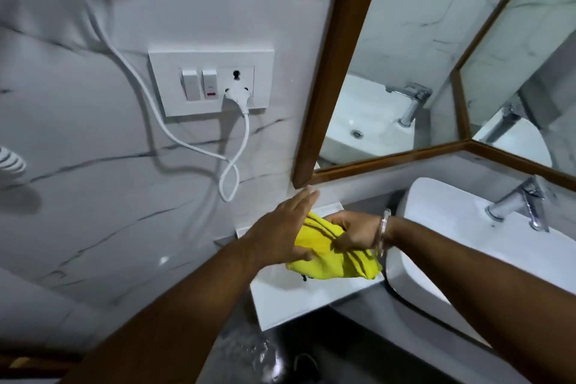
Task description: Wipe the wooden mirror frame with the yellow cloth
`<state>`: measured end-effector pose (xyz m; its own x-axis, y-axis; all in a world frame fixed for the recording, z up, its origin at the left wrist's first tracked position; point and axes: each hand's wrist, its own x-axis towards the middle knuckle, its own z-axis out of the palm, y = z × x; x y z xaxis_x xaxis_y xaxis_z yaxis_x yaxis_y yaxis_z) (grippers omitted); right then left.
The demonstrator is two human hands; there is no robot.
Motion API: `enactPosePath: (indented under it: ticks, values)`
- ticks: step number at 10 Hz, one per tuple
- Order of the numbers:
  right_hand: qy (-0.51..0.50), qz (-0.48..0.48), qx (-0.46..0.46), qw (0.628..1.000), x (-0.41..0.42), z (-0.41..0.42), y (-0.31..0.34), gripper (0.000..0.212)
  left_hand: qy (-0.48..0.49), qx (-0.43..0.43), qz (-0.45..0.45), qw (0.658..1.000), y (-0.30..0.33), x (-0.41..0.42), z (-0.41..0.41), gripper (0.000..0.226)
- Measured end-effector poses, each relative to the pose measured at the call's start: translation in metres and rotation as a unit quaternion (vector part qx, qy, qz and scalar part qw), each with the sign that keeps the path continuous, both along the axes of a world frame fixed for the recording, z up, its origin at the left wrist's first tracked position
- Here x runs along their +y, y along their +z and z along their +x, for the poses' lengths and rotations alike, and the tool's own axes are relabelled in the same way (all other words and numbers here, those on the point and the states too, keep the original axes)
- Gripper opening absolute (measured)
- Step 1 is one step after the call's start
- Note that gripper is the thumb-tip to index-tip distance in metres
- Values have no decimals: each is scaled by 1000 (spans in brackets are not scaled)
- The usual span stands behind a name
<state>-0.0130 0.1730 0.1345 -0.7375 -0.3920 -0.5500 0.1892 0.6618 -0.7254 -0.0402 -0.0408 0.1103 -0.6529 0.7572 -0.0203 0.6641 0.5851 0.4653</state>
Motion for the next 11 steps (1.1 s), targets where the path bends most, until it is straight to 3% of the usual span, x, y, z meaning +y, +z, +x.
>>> enactPosePath:
  ticks: [1,2,3,4,5,7,9,10,11]
  values:
    - [76,108,0,991,-1,-4,1,30,-10,-33,-25,999,-15,3,-2,56]
    - [139,228,65,962,0,-12,-1,27,23,30,-74,997,-29,7,-5,27]
    - [173,266,141,938,3,-23,-23,34,62,75,-75,992,-53,12,-9,20]
    - [262,317,140,901,10,-19,-81,59,39,70,-174,982,-100,9,-1,28]
    - [350,370,100,855,24,4,-150,72,-21,-18,-296,955,-155,5,25,50]
    - [212,347,188,894,31,27,-220,73,113,5,-253,961,-200,29,42,68]
    - [127,361,204,901,18,24,-240,67,162,31,-294,941,-219,37,30,73]
    - [107,372,244,889,5,30,-213,68,189,66,-295,934,-191,17,34,82]
    - [55,371,362,854,-13,36,-158,76,251,152,-197,935,-143,-7,55,97]
